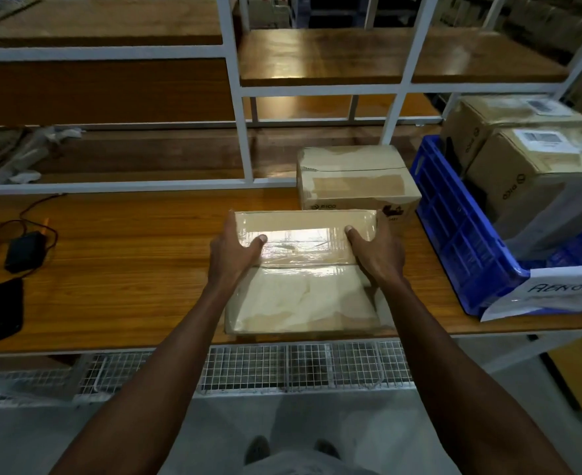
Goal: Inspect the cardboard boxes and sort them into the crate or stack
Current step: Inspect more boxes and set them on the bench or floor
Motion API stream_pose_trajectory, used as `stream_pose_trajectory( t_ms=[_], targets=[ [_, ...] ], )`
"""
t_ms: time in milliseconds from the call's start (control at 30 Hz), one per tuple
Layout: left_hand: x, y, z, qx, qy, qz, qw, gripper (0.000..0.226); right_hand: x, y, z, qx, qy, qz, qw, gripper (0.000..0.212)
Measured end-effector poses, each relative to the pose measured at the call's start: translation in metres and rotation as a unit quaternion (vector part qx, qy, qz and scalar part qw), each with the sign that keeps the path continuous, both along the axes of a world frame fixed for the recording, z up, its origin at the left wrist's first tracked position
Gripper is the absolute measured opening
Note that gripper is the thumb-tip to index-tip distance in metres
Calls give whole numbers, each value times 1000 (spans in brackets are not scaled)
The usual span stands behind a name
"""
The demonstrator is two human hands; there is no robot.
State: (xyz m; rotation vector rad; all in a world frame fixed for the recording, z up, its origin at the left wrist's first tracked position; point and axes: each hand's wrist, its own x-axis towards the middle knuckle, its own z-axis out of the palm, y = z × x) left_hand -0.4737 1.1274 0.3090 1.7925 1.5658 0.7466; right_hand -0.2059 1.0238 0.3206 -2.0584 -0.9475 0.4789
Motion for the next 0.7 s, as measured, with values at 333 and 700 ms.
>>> stream_pose_trajectory(
  t_ms=[333, 700],
  targets=[
    [20, 38, -18, -83, 110, -54, 989, 114, 1, 28, -9, -66, -69, 70, 993, 69],
    [23, 25, 2, -68, 131, -72, 986, 89, -23, 45, -4, -245, -196, 165, 935, 80]
  ],
)
